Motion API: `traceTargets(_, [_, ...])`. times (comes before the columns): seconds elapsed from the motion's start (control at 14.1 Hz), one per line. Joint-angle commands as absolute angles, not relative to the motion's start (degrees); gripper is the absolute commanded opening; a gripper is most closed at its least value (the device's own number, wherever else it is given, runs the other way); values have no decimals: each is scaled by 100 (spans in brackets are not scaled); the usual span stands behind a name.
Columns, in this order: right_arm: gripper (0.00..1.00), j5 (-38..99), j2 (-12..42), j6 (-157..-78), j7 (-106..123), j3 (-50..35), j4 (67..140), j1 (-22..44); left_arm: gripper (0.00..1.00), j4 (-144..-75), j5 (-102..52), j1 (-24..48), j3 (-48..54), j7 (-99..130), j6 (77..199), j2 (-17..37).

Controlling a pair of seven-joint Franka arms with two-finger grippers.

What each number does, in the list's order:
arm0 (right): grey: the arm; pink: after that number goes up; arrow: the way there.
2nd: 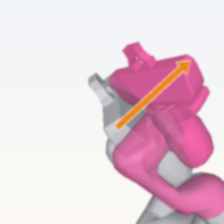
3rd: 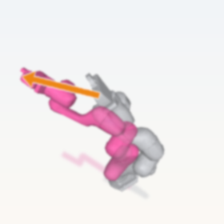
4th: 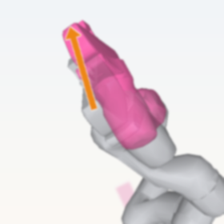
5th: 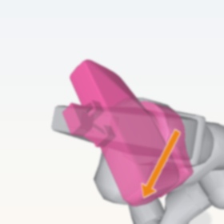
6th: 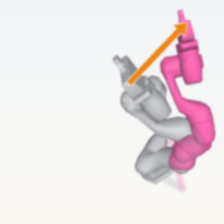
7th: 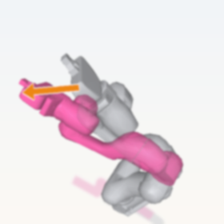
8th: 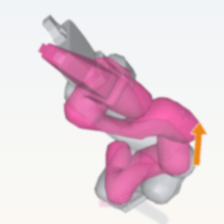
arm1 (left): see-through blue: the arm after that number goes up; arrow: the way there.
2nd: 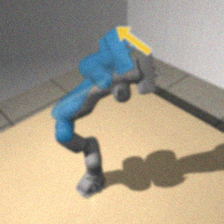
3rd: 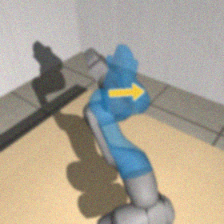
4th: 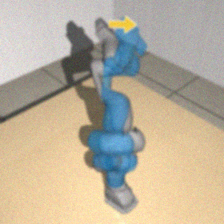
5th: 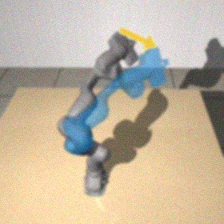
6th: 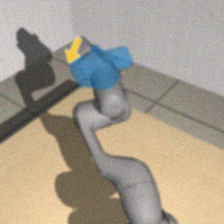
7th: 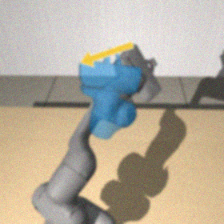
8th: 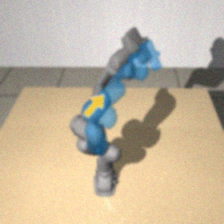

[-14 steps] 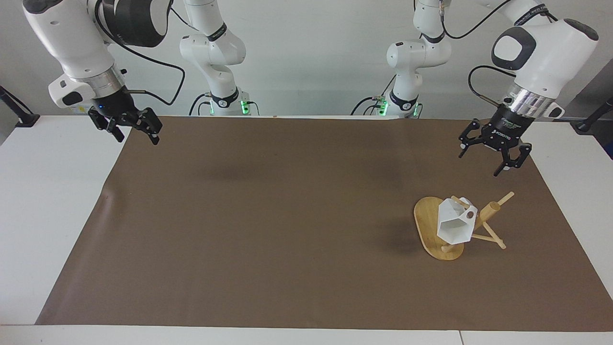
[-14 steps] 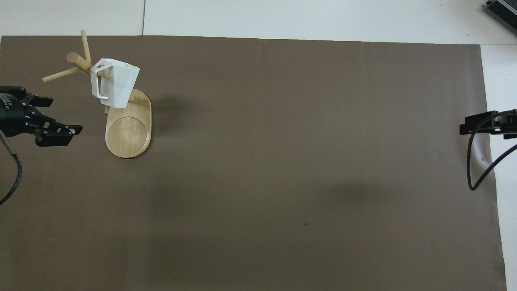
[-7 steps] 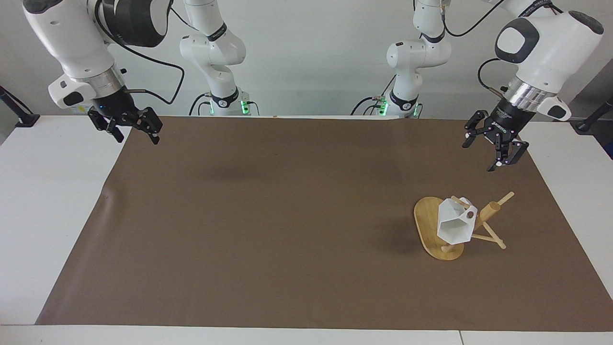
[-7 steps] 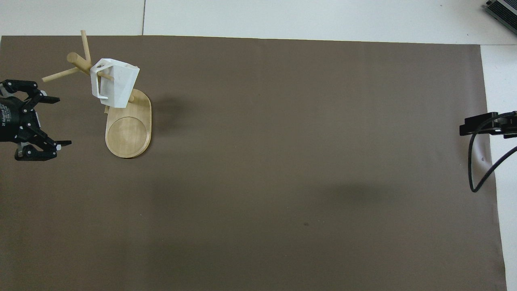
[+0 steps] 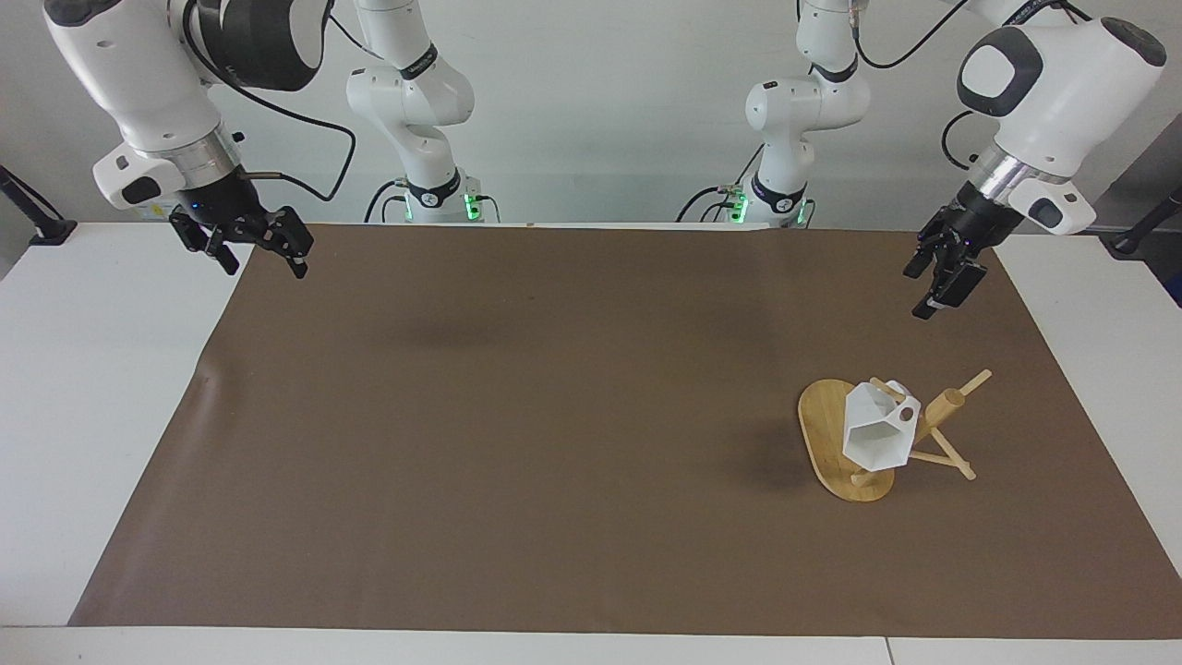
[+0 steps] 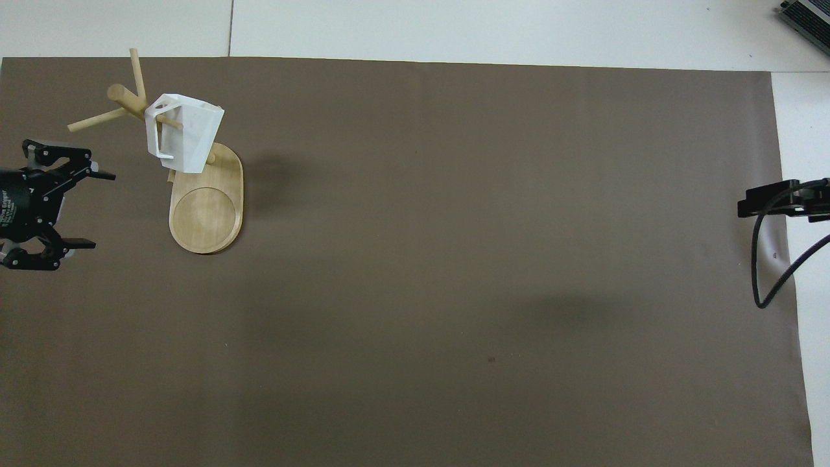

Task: Hang cup on rack

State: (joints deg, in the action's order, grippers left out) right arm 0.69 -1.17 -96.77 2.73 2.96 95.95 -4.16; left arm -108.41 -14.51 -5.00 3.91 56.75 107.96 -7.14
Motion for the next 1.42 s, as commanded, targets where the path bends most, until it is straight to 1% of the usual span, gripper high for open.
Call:
traceTargets(0.0, [100, 0, -220, -9607, 202, 281, 9659, -439, 100, -10802, -1179, -580, 422, 4189, 10311, -861])
traceTargets(0.35, [100, 0, -220, -9598, 211, 281, 9659, -439, 100, -10802, -810, -589, 422, 2156, 9660, -940])
traceTargets(0.57, [100, 0, -220, -9606, 202, 281, 9650, -439, 100, -10802, -475, -563, 431, 1085, 9580, -949])
traceTargets(0.92, [100, 0, -220, -9606, 202, 281, 9650, -439, 100, -10811, -378, -501, 457, -426, 9316, -1020])
traceTargets(0.99, [100, 0, -220, -9606, 202, 290, 9650, -431, 100, -10811, -378, -475, 492, -657, 9325, -1028])
traceTargets(1.35, [100, 0, -211, -9606, 211, 281, 9650, -422, 100, -10889, -378, -1, 510, -379, 9316, -1168])
